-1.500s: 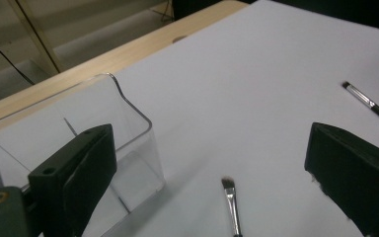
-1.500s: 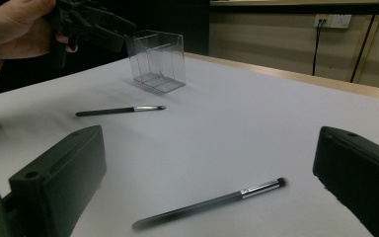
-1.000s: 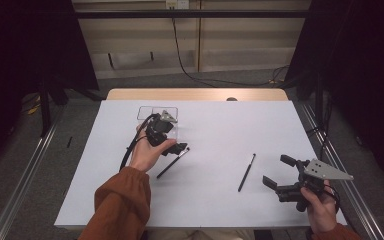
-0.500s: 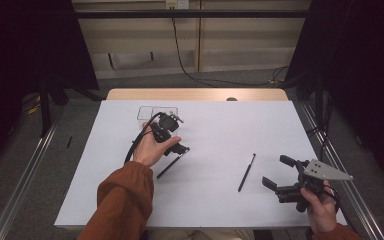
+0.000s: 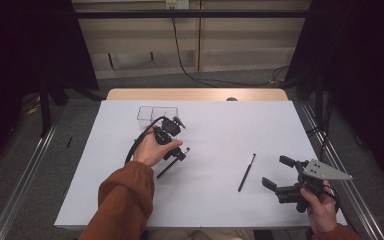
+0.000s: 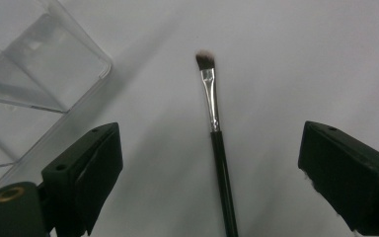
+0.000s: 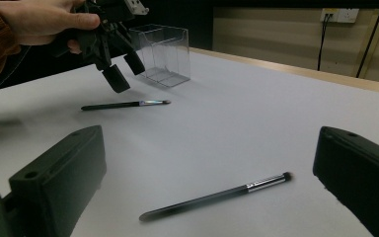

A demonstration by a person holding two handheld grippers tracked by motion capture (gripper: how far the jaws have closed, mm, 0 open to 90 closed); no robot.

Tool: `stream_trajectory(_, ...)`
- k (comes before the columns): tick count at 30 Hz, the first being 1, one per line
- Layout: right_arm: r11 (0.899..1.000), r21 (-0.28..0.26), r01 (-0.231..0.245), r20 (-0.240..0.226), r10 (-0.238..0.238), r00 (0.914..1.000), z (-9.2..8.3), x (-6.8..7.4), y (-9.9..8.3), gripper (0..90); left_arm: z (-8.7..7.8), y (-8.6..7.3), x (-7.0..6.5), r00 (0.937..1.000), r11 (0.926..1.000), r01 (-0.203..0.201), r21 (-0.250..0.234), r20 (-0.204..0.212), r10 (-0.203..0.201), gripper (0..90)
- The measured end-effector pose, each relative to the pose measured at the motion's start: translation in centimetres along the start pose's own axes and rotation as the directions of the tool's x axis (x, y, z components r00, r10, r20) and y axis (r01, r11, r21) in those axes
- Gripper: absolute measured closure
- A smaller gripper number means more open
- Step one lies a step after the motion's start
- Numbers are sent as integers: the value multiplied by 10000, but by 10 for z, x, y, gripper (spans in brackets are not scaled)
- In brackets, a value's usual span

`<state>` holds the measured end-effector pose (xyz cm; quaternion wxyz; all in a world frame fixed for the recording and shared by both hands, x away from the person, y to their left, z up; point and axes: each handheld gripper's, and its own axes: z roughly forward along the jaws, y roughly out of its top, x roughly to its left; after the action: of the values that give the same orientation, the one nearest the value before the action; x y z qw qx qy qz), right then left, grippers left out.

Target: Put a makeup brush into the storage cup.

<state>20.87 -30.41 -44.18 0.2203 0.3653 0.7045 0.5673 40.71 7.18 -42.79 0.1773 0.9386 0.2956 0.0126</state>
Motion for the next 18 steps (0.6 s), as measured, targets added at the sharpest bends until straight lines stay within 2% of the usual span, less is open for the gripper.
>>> stream_trajectory(1,10000,3,-20,-20,20,10000,0,0,0,0,1,0,0,9996,9997,-257,56,155,256,90)
stream_trajectory(2,10000,18,-16,-33,16,10000,0,0,0,0,3,1,0,9988,9993,-351,126,344,347,66)
stream_trajectory(6,10000,58,18,-58,-18,10000,0,0,0,0,9,2,1,9998,9988,-176,454,126,171,74)
stream_trajectory(8,10000,73,-2,-67,2,10000,1,0,0,0,10,2,3,9997,9985,-149,518,181,140,90)
stream_trajectory(10,10000,90,25,-76,-24,10000,1,0,0,0,12,2,4,9998,9981,-131,604,130,123,127)
stream_trajectory(12,10000,98,9,-102,-8,9999,1,1,0,0,14,2,3,9999,9973,-86,732,96,79,211)
stream_trajectory(13,10000,98,11,-121,-10,9999,1,1,0,0,14,2,2,9999,9963,-88,851,93,80,335)
stream_trajectory(15,10000,96,6,-122,-5,9999,1,1,0,0,15,3,2,9998,9955,-166,928,131,154,334)
stream_trajectory(18,9999,110,10,-148,-8,9999,1,1,0,0,17,3,1,9997,9941,-91,1078,214,68,420)
